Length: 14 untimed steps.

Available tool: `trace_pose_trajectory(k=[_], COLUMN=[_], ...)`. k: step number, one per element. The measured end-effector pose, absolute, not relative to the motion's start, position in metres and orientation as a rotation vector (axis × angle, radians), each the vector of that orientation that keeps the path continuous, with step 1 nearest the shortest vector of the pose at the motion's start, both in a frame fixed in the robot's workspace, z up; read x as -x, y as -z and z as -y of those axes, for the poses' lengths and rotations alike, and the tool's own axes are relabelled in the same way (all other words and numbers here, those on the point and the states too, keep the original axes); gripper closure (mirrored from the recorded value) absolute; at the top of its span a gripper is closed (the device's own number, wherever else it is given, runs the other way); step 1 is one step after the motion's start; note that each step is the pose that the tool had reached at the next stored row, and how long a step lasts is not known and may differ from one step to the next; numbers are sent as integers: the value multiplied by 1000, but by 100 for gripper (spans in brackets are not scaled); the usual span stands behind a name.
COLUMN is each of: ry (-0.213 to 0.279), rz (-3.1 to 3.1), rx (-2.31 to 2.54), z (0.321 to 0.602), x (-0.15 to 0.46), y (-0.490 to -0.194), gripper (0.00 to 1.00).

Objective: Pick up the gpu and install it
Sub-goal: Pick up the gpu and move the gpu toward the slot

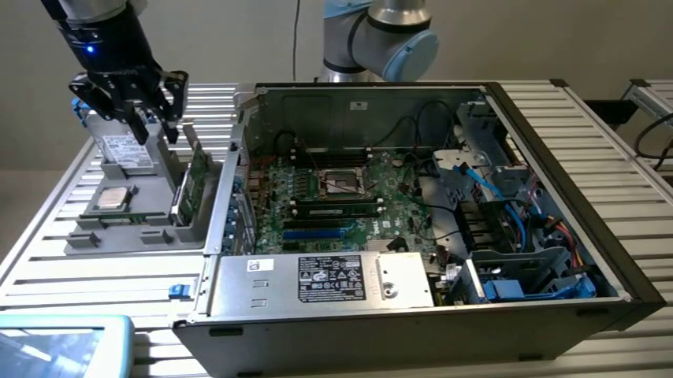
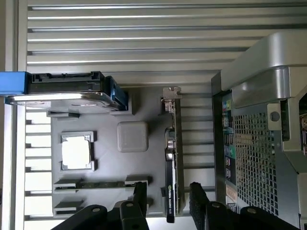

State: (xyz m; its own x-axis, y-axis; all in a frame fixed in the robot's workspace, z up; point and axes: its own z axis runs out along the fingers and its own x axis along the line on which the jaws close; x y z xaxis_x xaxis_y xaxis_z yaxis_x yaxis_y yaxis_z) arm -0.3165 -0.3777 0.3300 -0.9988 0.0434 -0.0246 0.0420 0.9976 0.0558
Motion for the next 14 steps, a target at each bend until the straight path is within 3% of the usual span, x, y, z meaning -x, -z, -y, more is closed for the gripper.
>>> trace_pose_trajectory(k=[14], ry=[-86], rz=[-3114], rx=[-67], z=[383], x=[316], y=[-305], gripper=[51])
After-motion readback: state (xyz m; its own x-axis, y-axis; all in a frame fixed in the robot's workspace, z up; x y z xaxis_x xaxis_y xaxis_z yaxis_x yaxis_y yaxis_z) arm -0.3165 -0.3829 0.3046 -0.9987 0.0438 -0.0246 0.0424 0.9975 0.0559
